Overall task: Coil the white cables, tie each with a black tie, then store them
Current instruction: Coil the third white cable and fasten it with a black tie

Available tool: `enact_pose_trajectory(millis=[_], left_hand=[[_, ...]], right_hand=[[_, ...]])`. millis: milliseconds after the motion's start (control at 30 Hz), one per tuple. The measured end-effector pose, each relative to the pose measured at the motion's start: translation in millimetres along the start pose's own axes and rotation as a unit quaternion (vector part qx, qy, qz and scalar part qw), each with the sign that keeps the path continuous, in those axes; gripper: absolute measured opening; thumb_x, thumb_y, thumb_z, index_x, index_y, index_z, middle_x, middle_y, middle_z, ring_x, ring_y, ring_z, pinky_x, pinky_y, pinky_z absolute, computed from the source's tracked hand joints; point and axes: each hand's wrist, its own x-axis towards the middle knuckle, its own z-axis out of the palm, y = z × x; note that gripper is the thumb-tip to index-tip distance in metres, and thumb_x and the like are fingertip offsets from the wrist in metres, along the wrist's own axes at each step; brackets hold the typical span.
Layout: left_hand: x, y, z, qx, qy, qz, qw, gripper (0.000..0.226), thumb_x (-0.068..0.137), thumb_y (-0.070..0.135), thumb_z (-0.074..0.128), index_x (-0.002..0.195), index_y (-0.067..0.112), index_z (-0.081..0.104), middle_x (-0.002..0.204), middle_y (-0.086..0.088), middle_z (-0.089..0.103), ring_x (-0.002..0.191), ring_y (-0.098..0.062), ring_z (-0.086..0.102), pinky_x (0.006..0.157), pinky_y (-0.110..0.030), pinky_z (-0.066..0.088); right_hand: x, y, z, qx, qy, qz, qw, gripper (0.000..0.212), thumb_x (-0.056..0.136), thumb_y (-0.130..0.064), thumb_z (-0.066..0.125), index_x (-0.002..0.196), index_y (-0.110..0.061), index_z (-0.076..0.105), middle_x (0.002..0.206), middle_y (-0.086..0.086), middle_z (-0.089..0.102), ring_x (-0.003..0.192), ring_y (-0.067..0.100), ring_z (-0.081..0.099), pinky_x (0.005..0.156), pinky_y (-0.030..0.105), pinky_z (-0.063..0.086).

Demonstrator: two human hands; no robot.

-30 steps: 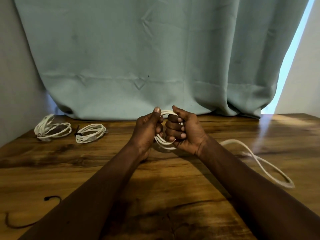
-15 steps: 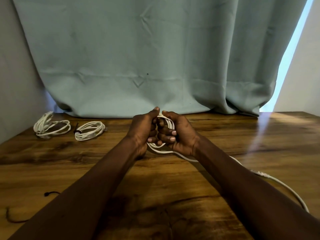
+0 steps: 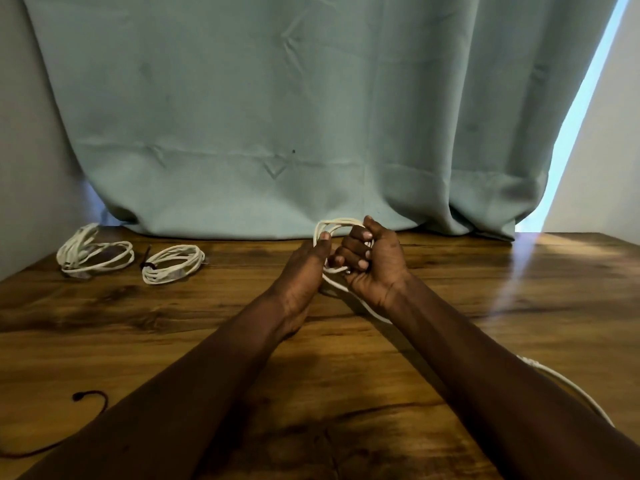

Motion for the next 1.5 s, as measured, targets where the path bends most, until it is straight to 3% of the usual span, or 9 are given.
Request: enact_pose_trajectory(millis=[233,400,500,667,833,1033,1367,1433,1500], left_hand=[[-22.8,3.8,11.4,-0.062,-0.14,-0.108,0.982,0.02,0.107,0.015,0.051,0.126,0.013,0.059,0.092,-0.01,0.072,0.084,-0.025,0.072,0.094,-0.052,0.059],[-13.0,-5.6,10.9,0.06,0.11,0.027,0.992,0.026,0.098,0.011,0.065,0.116,0.028,0.056,0.087,-0.006,0.073,0.058,-0.017,0.064,0.058,-0.04,0.058],[-7.0,-1.9,-6.2,0.34,0.163,0.172,0.91,0.018,0.093,0.014,0.065,0.102,0.029,0.067,0.082,-0.003,0.074,0.073,-0.024,0.07,0.069,-0.039,0.059],[-14.6,12.1,-8.1,0.474,0.055,0.161,0.864,0.023,0.089,0.016,0.068,0.108,0.027,0.073,0.093,0.002,0.074,0.091,-0.02,0.07,0.072,-0.024,0.051],[-21.4,21.4,-1.8,0.303,-0.117,0.016,0.946,0.05,0.094,0.0,0.064,0.141,0.017,0.061,0.11,-0.003,0.069,0.062,-0.018,0.068,0.055,-0.026,0.055],[-24.4,29.7,-7.7,0.11,-0.205,-0.1,0.967,0.023,0.09,-0.013,0.063,0.108,0.002,0.066,0.09,-0.014,0.069,0.062,-0.017,0.065,0.054,-0.026,0.056],[-11.3,57.0,-53.5,0.039,-0.235,-0.145,0.96,0.054,0.076,-0.016,0.067,0.126,0.004,0.07,0.085,-0.007,0.064,0.073,-0.014,0.066,0.067,-0.035,0.066],[-6.2,62.7,-64.4,-0.016,-0.145,-0.09,0.985,0.044,0.085,-0.015,0.059,0.12,0.008,0.071,0.086,-0.006,0.065,0.068,-0.01,0.066,0.062,-0.028,0.064],[-1.7,62.8,-74.1,-0.066,-0.076,-0.034,0.994,0.03,0.094,-0.008,0.055,0.112,0.009,0.072,0.088,-0.006,0.068,0.062,-0.007,0.061,0.045,-0.015,0.051]], right_hand=[[0.7,-20.0,1.5,0.072,0.028,-0.133,0.988,0.053,0.107,-0.046,0.037,0.06,-0.021,0.039,0.041,-0.005,0.026,0.033,0.011,0.024,0.052,0.023,0.042],[-1.4,-33.3,2.4,0.008,0.037,-0.165,0.986,0.051,0.109,-0.047,0.031,0.065,-0.022,0.034,0.039,-0.006,0.025,0.03,0.01,0.023,0.052,0.026,0.035],[-3.4,-31.7,2.1,-0.019,0.015,-0.146,0.989,0.052,0.109,-0.049,0.03,0.064,-0.023,0.035,0.039,-0.007,0.026,0.03,0.01,0.024,0.051,0.027,0.036],[-2.1,-21.0,6.6,-0.097,-0.019,-0.171,0.98,0.049,0.109,-0.042,0.031,0.067,-0.02,0.041,0.042,-0.007,0.03,0.035,0.01,0.028,0.056,0.03,0.037],[-0.6,-15.9,5.7,-0.293,0.003,-0.253,0.922,0.035,0.108,-0.039,0.04,0.08,-0.019,0.042,0.057,-0.007,0.037,0.051,0.011,0.035,0.058,0.025,0.041],[-22.5,0.4,2.2,-0.714,-0.002,-0.23,0.661,0.044,0.106,-0.056,0.031,0.113,-0.018,0.051,0.087,-0.006,0.055,0.076,-0.001,0.055,0.07,0.02,0.041],[-8.2,-21.0,-16.9,-0.851,0.009,-0.261,0.457,0.051,0.105,-0.059,0.022,0.097,-0.017,0.049,0.073,-0.002,0.055,0.073,0.026,0.056,0.067,0.04,0.04],[-7.9,-26.0,-21.1,-0.833,0.038,-0.223,0.504,0.06,0.103,-0.064,0.024,0.079,-0.018,0.053,0.07,0.0,0.056,0.069,0.024,0.056,0.066,0.039,0.039],[-9.4,-25.8,-22.1,-0.737,0.039,-0.161,0.655,0.072,0.101,-0.07,0.029,0.07,-0.012,0.057,0.063,0.003,0.055,0.059,0.02,0.052,0.064,0.036,0.041]])
